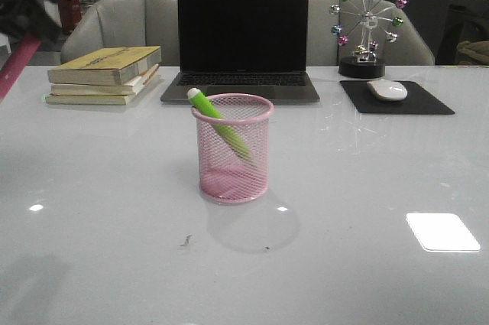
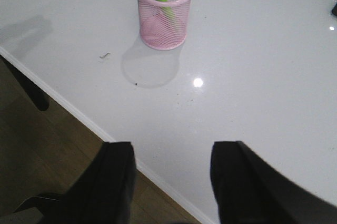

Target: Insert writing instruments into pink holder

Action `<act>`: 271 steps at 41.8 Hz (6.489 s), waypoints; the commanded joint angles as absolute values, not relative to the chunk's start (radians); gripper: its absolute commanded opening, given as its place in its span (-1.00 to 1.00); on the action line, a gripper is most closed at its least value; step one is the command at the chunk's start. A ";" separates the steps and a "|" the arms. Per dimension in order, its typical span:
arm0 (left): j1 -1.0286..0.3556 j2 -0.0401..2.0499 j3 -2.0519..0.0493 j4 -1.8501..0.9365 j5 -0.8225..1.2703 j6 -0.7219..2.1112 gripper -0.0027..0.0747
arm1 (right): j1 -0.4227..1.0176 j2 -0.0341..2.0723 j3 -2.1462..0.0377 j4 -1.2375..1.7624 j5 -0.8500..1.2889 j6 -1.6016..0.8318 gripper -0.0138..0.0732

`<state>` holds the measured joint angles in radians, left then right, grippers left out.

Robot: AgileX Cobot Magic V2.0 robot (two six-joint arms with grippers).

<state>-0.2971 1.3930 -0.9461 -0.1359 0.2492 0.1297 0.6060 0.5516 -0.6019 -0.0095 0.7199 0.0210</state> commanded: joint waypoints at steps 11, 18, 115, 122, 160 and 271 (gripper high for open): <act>-0.603 1.333 -0.885 -0.232 -0.413 0.131 -0.70 | 0.607 0.553 -0.629 -0.016 0.650 0.020 0.33; -0.707 1.460 -0.887 -0.232 -0.746 0.131 -0.70 | 0.607 0.553 -0.629 -0.016 0.650 0.020 0.33; -0.792 0.773 -0.879 -0.069 0.635 0.118 0.00 | 0.607 0.553 -0.629 -0.016 0.650 0.020 0.33; -0.792 0.631 -0.818 -0.026 0.708 0.118 0.00 | 0.607 0.553 -0.629 -0.016 0.649 0.020 0.33; -0.792 0.479 -0.651 0.150 0.775 -0.075 -0.51 | 0.607 0.553 -0.629 -0.024 0.666 0.020 -0.14; -0.057 -0.024 0.009 -0.026 -0.067 0.024 -0.69 | 0.607 0.553 -0.629 -0.024 0.676 0.020 -0.62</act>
<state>-0.0455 -0.0044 0.0046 -0.0126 0.0242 0.0177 0.6060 0.5516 -0.6019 -0.0116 0.7397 0.0210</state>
